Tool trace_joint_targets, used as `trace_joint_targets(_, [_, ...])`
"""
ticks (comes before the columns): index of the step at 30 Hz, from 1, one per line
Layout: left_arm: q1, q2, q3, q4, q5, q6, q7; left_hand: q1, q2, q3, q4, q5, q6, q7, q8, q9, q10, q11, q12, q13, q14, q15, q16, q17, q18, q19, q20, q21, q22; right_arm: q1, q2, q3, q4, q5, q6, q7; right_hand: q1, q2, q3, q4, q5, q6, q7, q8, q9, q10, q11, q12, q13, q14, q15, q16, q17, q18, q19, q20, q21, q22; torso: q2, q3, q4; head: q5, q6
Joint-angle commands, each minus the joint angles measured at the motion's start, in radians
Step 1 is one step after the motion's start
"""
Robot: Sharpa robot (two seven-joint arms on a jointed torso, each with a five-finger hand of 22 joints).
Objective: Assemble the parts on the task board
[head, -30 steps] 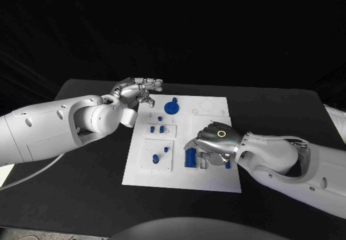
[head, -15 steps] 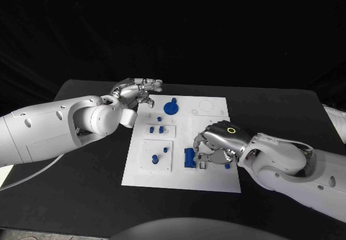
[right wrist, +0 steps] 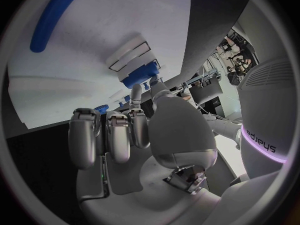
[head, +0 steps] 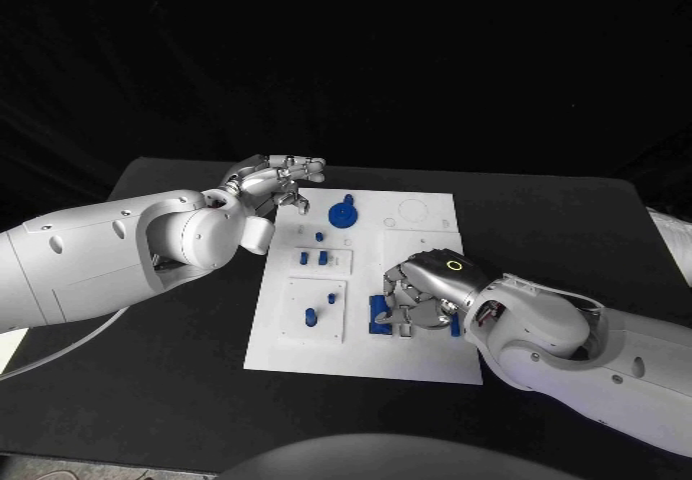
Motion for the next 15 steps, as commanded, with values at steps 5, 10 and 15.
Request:
trace_joint_targets(5, [0.000, 0.002, 0.000, 0.001, -0.004, 0.019, 0.005, 0.004, 0.006, -0.001, -0.001, 0.003, -0.008, -0.002, 0.005, 0.001, -0.006, 0.001, 0.004, 0.001, -0.007, -0.004, -0.003, -0.001, 0.019, -0.004, -0.001, -0.003, -0.001, -0.007, 0.006, -0.002, -0.003, -0.025, -0.007, -0.076, 0.002, 0.011, -0.017, 0.007, 0.001, -0.012, -0.001, 0.016, 0.008, 0.036, -0.007, 0.009, 0.166, 0.105, -0.009, -0.002, 0.257, -0.012, 0.034, -0.010, -0.002, 0.088, 0.000, -0.0007, -0.0003, 0.003, -0.002])
trace_joint_targets(10, [0.000, 0.001, 0.000, 0.001, -0.004, 0.019, 0.005, 0.004, 0.006, -0.001, -0.001, 0.003, -0.008, -0.002, 0.005, 0.001, -0.006, 0.001, 0.004, 0.001, -0.007, -0.004, -0.003, -0.001, 0.019, -0.004, -0.001, -0.003, -0.001, -0.007, 0.006, -0.002, -0.005, -0.036, 0.002, -0.085, 0.013, 0.013, -0.023, 0.008, 0.001, -0.018, -0.002, 0.025, 0.013, 0.037, -0.008, 0.010, 0.167, 0.105, -0.010, -0.002, 0.257, -0.012, 0.034, -0.011, -0.002, 0.087, -0.001, -0.0004, -0.0014, 0.004, -0.002])
trace_joint_targets(15, [0.000, 0.001, 0.000, 0.001, -0.004, 0.019, 0.005, 0.004, 0.006, -0.001, -0.001, 0.003, -0.008, -0.002, 0.005, 0.001, -0.006, 0.001, 0.004, 0.001, -0.007, -0.004, -0.003, -0.001, 0.019, -0.004, -0.001, -0.003, -0.001, -0.007, 0.004, -0.002, -0.004, -0.050, -0.027, -0.089, 0.028, 0.020, -0.022, 0.005, 0.001, -0.022, -0.003, 0.031, 0.016, 0.037, -0.009, 0.010, 0.167, 0.105, -0.011, -0.002, 0.256, -0.011, 0.034, -0.012, -0.002, 0.087, -0.001, 0.0003, -0.0013, 0.003, -0.001])
